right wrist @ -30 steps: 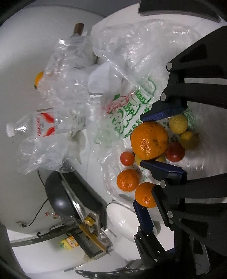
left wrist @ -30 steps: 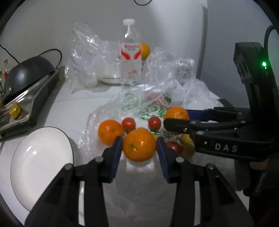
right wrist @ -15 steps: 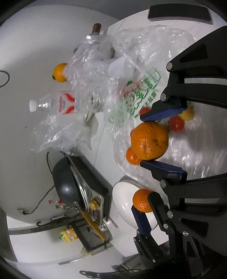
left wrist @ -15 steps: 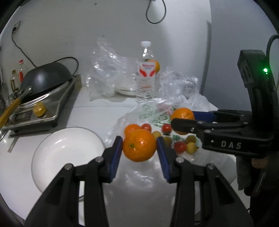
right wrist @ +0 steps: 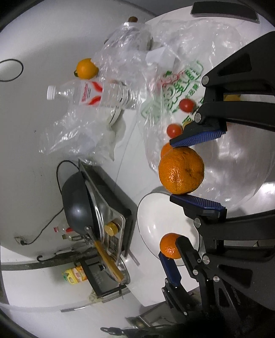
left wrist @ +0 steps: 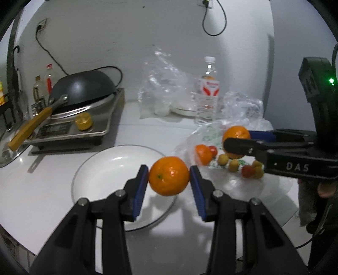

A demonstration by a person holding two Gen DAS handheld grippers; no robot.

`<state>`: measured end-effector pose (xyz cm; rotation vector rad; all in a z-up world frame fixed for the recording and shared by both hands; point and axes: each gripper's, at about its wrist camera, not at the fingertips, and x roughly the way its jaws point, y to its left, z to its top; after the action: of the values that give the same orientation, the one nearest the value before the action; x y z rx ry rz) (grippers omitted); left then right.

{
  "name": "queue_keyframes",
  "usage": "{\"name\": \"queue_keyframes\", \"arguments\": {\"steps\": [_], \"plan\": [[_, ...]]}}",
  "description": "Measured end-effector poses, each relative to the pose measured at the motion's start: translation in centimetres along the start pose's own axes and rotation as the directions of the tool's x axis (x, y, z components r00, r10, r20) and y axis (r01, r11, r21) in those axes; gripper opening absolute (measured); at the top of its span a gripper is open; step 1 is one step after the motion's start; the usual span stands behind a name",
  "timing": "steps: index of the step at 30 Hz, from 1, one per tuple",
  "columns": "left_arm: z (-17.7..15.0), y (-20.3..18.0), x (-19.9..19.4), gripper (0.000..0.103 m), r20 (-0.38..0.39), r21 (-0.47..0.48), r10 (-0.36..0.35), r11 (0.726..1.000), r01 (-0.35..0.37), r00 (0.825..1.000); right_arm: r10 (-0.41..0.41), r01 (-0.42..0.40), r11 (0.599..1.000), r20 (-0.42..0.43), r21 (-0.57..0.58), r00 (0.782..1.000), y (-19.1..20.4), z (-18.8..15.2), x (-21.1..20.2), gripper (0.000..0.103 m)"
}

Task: Organize fruits
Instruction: 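Carry the mandarin with the left gripper onto the white plate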

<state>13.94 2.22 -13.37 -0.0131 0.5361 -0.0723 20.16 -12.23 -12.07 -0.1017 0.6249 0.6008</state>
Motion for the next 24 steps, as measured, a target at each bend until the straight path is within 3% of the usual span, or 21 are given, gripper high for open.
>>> {"name": "queue_keyframes", "arguments": {"steps": [12,24], "plan": [[-1.5,4.9,1.4,0.041,-0.03,-0.024,0.119,0.993,-0.119,0.992,0.022,-0.023,0.999,-0.033,-0.036,0.999,2.8,0.9,2.9,0.048],[-2.0,8.0,3.4,0.041,-0.091,-0.03,0.173,0.984,-0.177,0.981,0.071,-0.073,0.997,-0.045,-0.037,0.996,4.5,1.9,5.9,0.048]]}}
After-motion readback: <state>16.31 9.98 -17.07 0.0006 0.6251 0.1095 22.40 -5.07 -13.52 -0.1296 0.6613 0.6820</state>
